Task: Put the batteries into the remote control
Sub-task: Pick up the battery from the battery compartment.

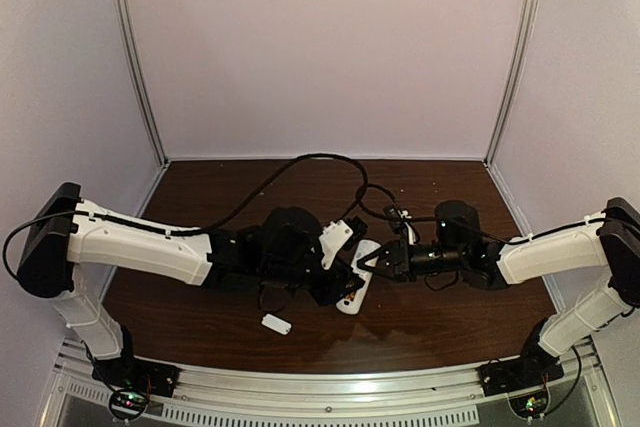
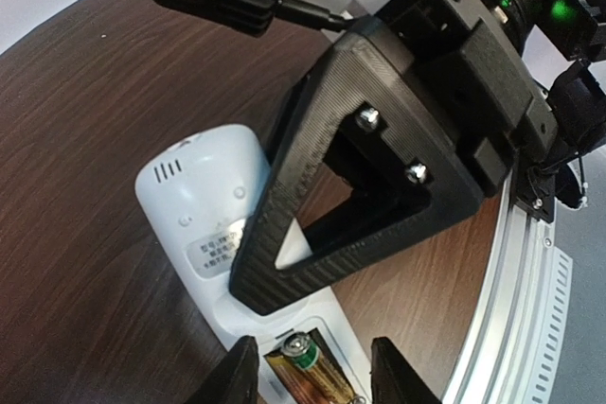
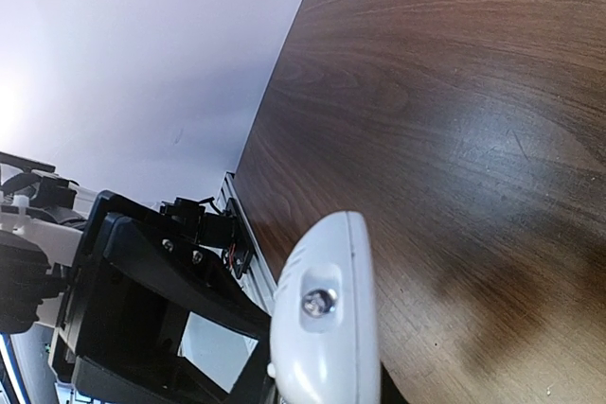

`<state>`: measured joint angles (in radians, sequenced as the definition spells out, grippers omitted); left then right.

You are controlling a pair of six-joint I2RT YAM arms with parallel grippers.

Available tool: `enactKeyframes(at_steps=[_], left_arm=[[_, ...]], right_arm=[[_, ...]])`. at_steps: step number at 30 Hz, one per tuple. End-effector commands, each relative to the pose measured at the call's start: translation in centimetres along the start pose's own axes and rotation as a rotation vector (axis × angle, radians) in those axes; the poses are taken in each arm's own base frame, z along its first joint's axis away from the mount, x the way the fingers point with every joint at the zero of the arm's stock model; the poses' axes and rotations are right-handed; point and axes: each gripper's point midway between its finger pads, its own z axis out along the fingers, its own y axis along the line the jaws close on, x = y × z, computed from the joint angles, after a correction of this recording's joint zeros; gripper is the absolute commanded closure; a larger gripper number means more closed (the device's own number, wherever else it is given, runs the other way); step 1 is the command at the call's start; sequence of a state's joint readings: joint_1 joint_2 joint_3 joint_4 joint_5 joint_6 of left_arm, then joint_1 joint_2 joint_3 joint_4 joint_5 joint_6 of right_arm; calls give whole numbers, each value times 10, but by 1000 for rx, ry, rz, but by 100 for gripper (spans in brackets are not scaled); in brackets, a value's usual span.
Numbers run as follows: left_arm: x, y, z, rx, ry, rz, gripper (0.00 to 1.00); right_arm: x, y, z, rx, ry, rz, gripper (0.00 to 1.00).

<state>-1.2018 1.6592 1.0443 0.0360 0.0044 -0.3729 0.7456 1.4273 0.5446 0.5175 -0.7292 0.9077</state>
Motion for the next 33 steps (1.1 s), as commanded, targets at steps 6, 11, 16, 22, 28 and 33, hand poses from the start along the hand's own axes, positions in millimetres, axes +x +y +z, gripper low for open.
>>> enactKeyframes(at_steps=[6, 11, 16, 22, 28, 33], left_arm=[[-8, 0, 14, -30, 8, -1, 65], [3, -5, 16, -10, 46, 12, 72], [10, -8, 19, -2, 70, 20, 78], [9, -6, 24, -20, 81, 25, 81], [14, -5, 31, -27, 112, 21, 79], [14, -6, 30, -25, 116, 28, 91]], right_arm=[[-7, 6, -5, -13, -43, -9, 100], [-9, 6, -6, -8, -52, -7, 100], [-12, 7, -7, -8, -63, -7, 100], [-13, 10, -9, -20, -63, -4, 100], [-15, 12, -11, -20, -71, -6, 100], [-16, 10, -12, -17, -73, 0, 100]])
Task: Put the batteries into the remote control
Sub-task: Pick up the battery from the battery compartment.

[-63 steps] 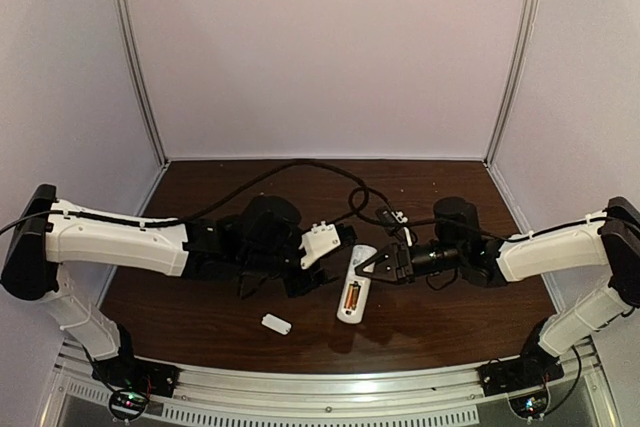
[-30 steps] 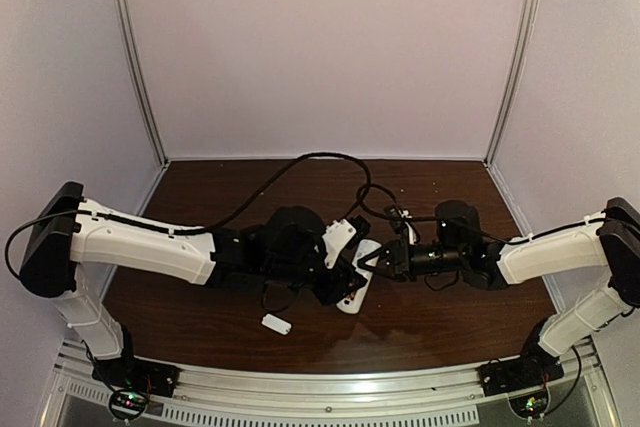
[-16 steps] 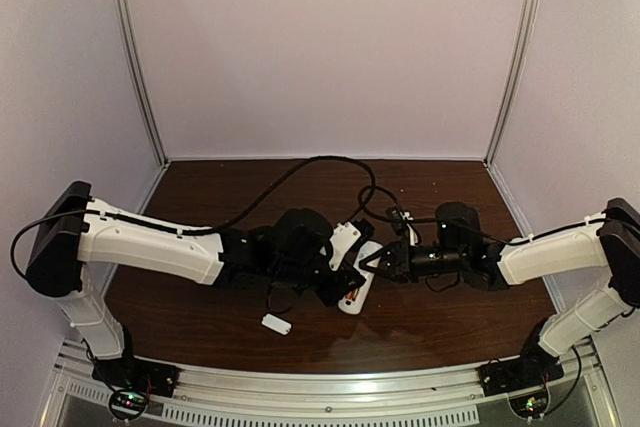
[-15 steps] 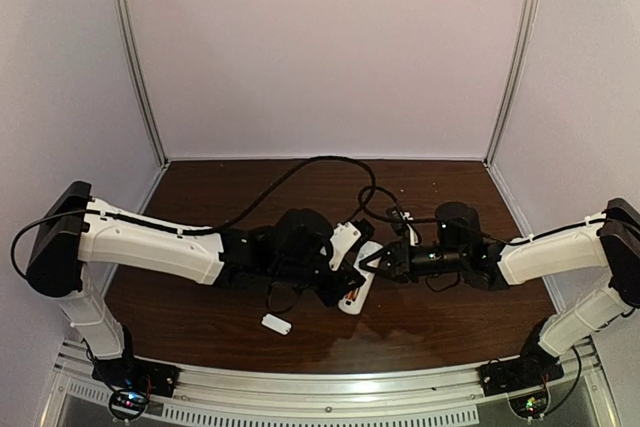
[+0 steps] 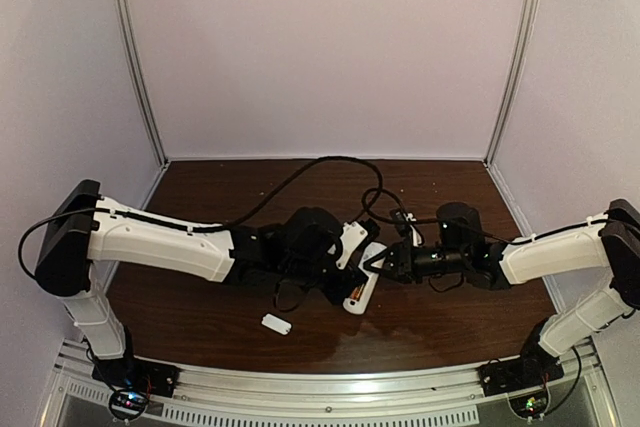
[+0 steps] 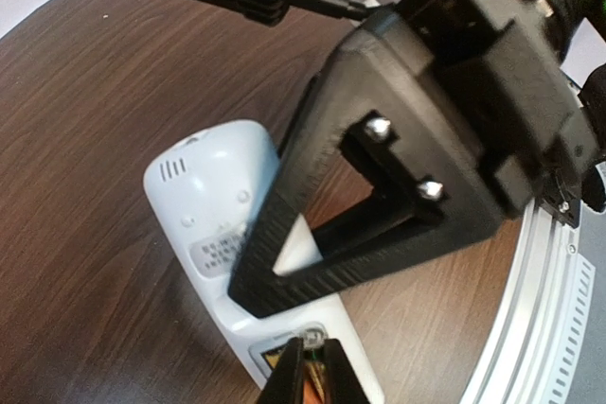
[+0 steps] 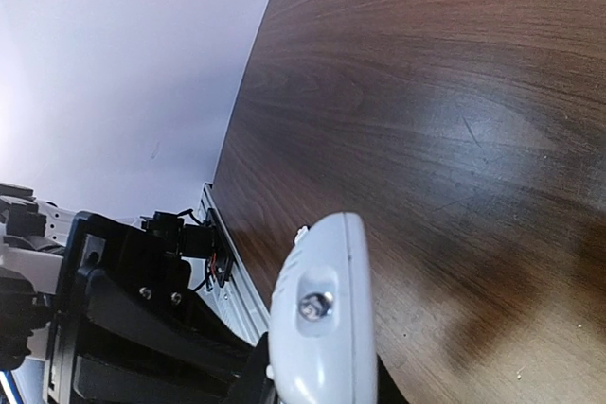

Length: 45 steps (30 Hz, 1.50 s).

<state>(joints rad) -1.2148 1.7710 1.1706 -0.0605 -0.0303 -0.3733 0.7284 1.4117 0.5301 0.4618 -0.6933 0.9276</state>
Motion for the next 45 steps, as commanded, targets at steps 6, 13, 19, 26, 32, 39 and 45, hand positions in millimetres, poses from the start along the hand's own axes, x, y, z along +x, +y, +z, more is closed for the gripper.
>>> enactKeyframes(at_steps=[6, 13, 19, 26, 32, 39, 45], left_arm=[[-7, -6, -8, 13, -20, 25, 100], [-11, -8, -12, 20, -36, 36, 90], [-5, -11, -12, 43, -17, 29, 77], [8, -8, -2, 29, 40, 36, 78], [15, -6, 4, 21, 77, 43, 88], [-7, -3, -11, -2, 2, 50, 100], [-36, -10, -37, 61, -167, 30, 100]], right_arm=[[-13, 19, -7, -68, -49, -40, 100], [-11, 18, -8, -75, -46, -32, 100], [-12, 16, -7, -69, -48, -27, 100], [-14, 19, -8, -80, -53, -25, 100], [-16, 24, -10, -108, -64, -15, 100], [-13, 18, -10, -119, -57, 9, 100], [-12, 17, -9, -122, -52, 24, 100]])
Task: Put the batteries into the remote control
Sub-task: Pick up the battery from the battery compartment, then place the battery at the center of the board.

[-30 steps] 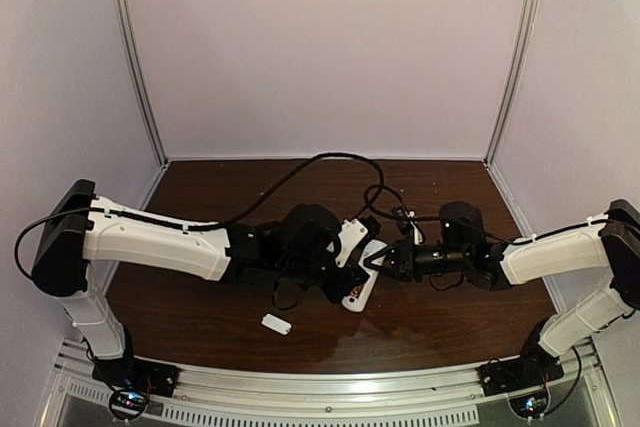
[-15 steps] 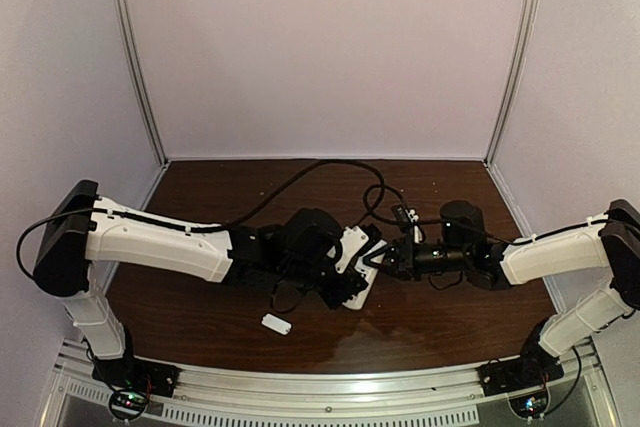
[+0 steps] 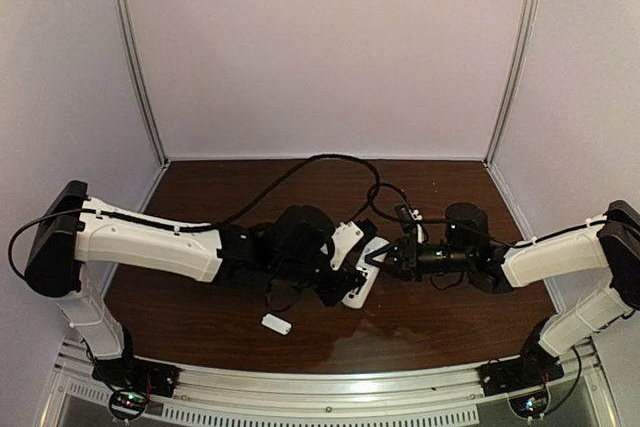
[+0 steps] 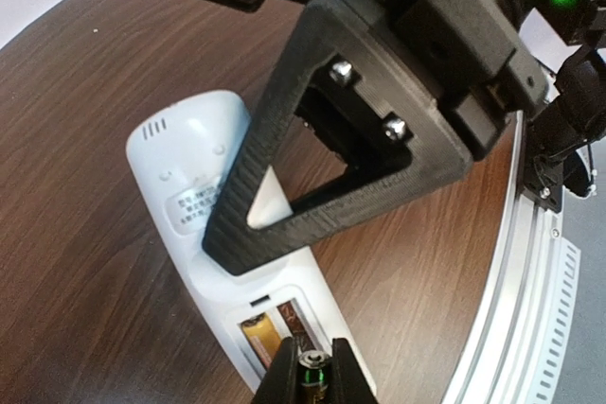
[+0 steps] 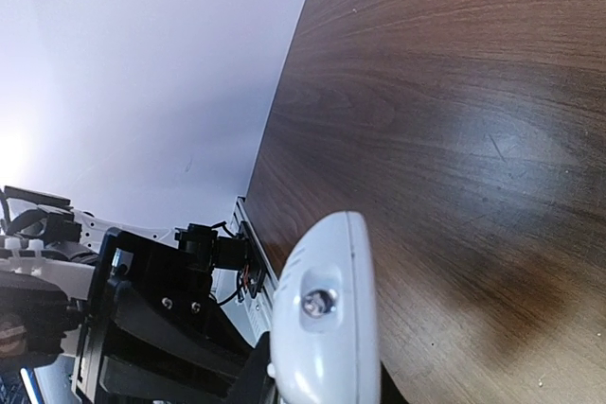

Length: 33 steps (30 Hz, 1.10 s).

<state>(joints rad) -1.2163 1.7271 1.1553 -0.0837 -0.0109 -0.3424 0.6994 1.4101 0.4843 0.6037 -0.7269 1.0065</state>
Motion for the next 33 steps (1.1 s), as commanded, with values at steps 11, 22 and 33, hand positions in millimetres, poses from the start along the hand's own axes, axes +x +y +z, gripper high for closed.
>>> enactKeyframes(at_steps=[11, 22, 33], left_arm=[[-16, -6, -31, 58, -147, 27, 100], [40, 67, -22, -275, 78, -70, 100], [96, 94, 18, -274, 246, -211, 94]], right_arm=[[-3, 13, -5, -70, -17, 12, 100], [-4, 5, -9, -28, -17, 0, 100], [-6, -6, -20, 17, -34, -11, 100]])
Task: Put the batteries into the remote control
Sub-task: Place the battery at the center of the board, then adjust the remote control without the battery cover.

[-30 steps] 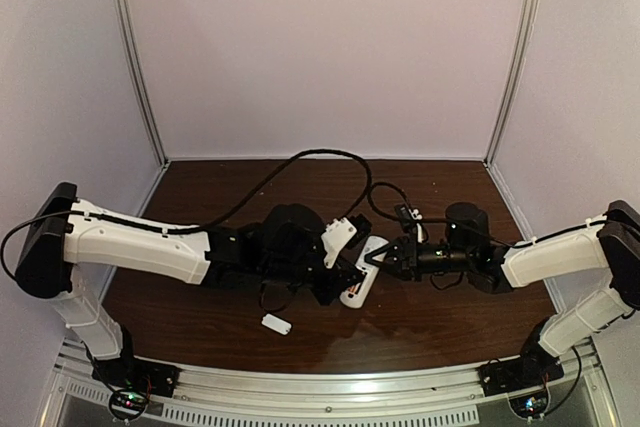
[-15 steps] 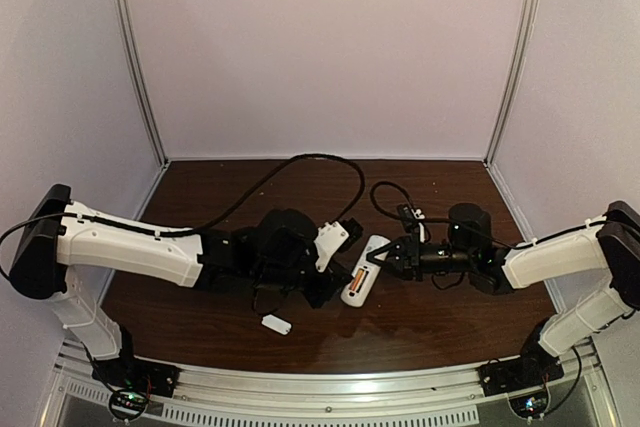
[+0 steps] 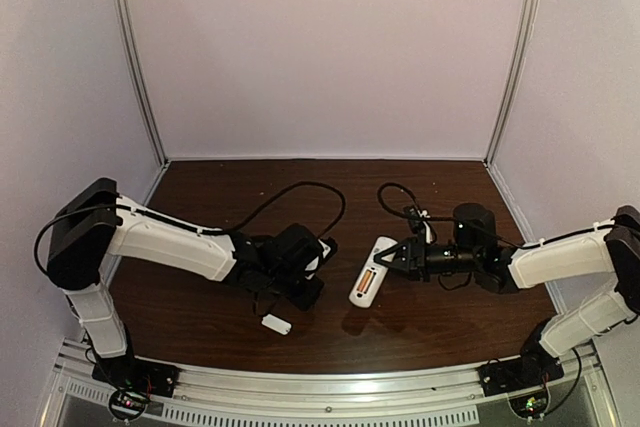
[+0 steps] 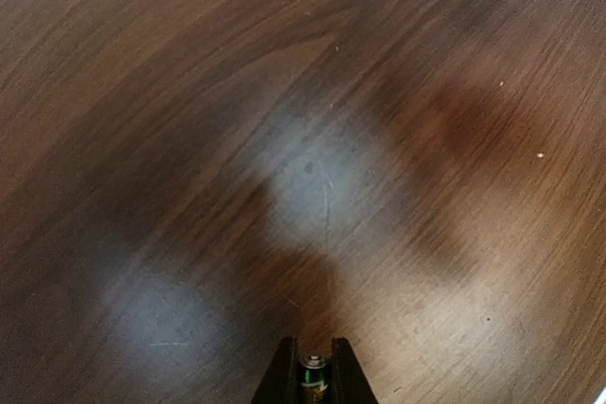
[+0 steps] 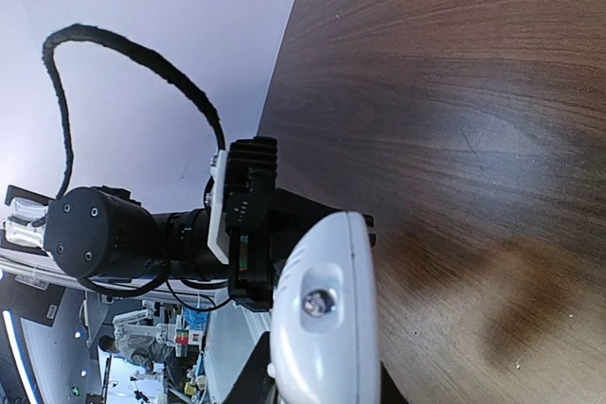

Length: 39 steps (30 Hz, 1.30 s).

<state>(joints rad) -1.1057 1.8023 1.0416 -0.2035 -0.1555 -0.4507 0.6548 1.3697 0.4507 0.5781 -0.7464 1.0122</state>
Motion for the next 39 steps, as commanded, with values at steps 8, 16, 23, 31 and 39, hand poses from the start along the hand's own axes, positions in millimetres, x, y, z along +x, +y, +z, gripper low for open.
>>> enactKeyframes(at_steps=[8, 16, 23, 31, 39], left_arm=[[4, -1, 12, 14, 45, -47, 65], [-6, -3, 3, 34, 22, -46, 56], [-25, -22, -25, 162, -81, 43, 38], [-56, -84, -85, 557, -253, 137, 3], [-71, -101, -79, 635, -255, 99, 17]], right_arm=[[-6, 3, -7, 1, -19, -44, 100], [-6, 3, -7, 0, -14, -49, 100], [-5, 2, -8, 4, -10, -58, 100], [-7, 15, -7, -55, -9, -79, 100], [-2, 29, -4, -93, 15, -113, 100]])
